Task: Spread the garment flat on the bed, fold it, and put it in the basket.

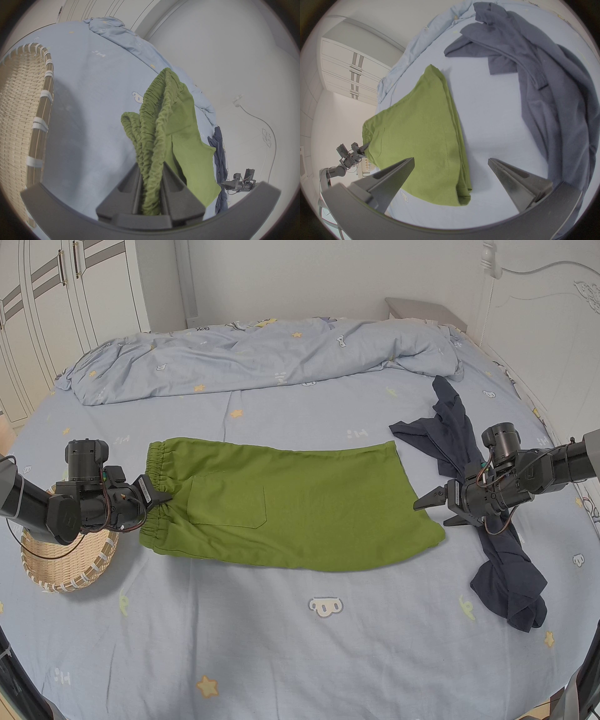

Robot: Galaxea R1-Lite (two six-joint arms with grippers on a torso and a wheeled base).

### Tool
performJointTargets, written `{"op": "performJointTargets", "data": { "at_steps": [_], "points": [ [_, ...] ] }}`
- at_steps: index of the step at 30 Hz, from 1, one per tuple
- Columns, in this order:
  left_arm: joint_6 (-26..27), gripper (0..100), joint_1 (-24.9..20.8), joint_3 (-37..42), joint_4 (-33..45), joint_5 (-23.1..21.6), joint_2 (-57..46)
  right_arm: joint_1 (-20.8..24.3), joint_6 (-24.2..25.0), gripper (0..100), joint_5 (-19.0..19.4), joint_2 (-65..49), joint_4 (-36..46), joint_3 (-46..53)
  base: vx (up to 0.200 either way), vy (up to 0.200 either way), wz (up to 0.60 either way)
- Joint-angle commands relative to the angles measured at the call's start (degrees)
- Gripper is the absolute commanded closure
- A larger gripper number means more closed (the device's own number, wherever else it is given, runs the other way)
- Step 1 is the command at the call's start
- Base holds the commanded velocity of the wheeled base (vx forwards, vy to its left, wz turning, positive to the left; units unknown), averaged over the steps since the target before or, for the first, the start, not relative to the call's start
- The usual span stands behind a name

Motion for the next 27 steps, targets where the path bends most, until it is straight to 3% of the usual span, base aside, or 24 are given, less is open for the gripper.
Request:
{"op": "performJointTargets", "data": {
  "at_steps": [1,16,17,27],
  "points": [
    [-0.03,100,0.09,-0.09,-0.06,-0.01,-0.38,1.77,-0.12,0,0.05,2.57,0.01,0.09,0.0,0.0,0.0],
    [-0.03,100,0.09,0.0,-0.06,-0.01,-0.29,3.26,0.15,0,0.14,3.98,-0.25,0.62,0.0,0.0,0.0],
    [0.06,100,0.17,0.0,-0.06,-0.01,-0.29,3.26,0.15,100,0.14,3.98,-0.25,0.62,0.0,0.0,0.0],
    [0.06,100,0.7,-0.18,-0.06,-0.01,-0.03,1.51,-0.29,100,0.14,3.37,-0.34,0.79,0.0,0.0,0.0]
  ]
}}
